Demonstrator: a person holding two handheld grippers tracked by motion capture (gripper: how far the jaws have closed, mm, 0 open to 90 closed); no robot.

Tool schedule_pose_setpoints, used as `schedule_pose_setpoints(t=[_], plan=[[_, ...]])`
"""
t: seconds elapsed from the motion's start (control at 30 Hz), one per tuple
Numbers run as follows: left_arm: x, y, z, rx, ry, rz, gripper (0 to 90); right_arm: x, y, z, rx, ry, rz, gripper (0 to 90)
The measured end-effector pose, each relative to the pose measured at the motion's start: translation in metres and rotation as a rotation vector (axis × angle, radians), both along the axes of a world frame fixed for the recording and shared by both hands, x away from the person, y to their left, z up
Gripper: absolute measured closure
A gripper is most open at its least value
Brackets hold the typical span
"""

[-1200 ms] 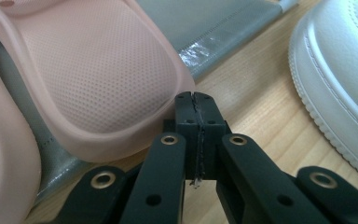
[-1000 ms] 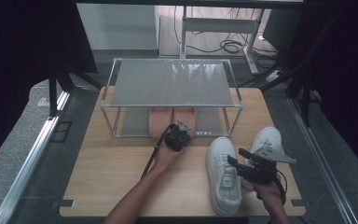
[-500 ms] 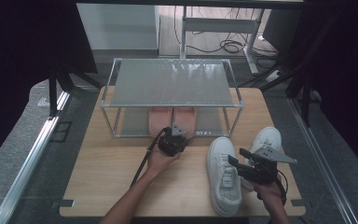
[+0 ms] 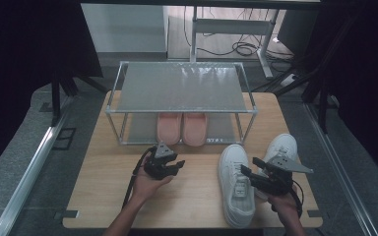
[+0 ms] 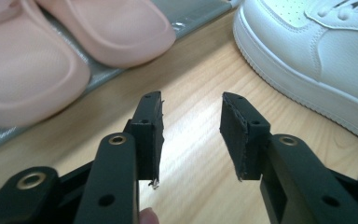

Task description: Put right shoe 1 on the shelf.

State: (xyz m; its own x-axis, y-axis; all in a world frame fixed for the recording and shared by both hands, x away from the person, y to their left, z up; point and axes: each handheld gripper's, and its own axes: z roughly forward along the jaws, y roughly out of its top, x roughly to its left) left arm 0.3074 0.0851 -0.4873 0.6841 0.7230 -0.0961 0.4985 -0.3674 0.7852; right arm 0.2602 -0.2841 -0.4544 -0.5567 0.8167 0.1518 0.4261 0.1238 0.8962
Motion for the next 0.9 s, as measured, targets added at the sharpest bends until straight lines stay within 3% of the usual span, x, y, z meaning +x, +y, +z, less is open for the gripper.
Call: schedule_pose_setpoints(t=[0.27,0.63,0.9], plan=[[-0.014,0.022,0.001,-0.04,0.029,-0.027,56.0,0.0,0.001,-0.001,-0.002,0.004,0.004,40.5],[-0.026,0.063,-0.003,-0.019,0.035,0.044,52.1,-0.002,0.0,-0.001,-0.001,0.002,0.001,40.6],[-0.022,0.071,-0.005,0.001,0.049,0.062,50.8,-0.003,0.0,-0.001,-0.008,0.007,-0.004,41.3]])
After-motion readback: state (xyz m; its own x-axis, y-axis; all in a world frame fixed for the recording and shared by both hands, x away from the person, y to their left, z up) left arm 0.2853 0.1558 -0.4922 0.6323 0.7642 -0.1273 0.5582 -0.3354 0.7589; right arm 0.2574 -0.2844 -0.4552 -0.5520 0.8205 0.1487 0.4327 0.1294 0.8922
